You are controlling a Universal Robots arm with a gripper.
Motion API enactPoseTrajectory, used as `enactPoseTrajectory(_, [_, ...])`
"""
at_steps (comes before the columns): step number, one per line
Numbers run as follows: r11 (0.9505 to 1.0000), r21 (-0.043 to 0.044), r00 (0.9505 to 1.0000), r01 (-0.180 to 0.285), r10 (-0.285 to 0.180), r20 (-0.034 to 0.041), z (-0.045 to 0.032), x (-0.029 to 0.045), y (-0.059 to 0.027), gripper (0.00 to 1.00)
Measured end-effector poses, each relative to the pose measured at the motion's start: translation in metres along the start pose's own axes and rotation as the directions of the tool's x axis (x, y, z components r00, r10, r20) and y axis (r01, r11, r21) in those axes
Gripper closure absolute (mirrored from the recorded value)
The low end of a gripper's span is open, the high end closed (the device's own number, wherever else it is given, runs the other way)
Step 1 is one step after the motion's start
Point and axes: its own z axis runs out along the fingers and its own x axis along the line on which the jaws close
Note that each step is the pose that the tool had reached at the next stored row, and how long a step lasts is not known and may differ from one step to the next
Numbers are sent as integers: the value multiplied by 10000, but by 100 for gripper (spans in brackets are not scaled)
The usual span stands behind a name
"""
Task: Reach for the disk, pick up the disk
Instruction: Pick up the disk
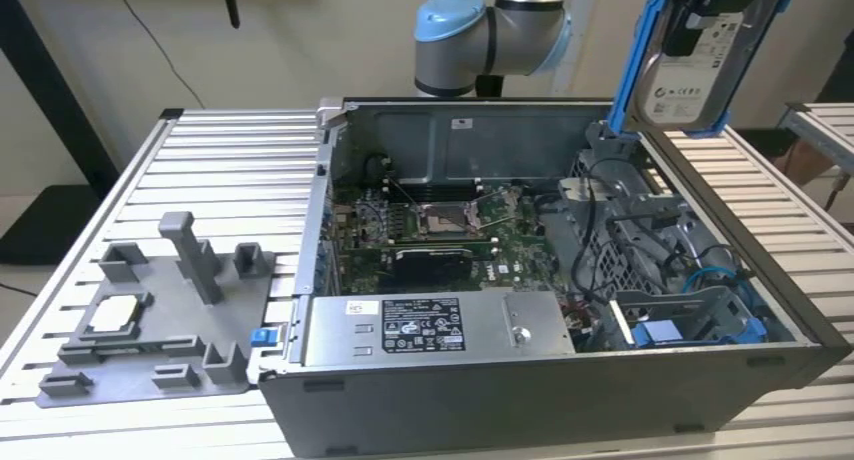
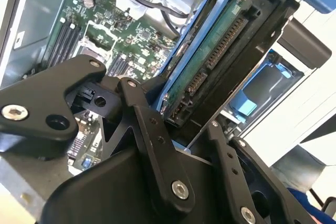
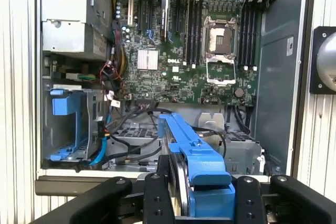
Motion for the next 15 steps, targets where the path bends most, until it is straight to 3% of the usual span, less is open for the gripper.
enactPoseTrajectory(15, [10000, 0, 10000, -4, 4, 0, 3, 106, 1, 100])
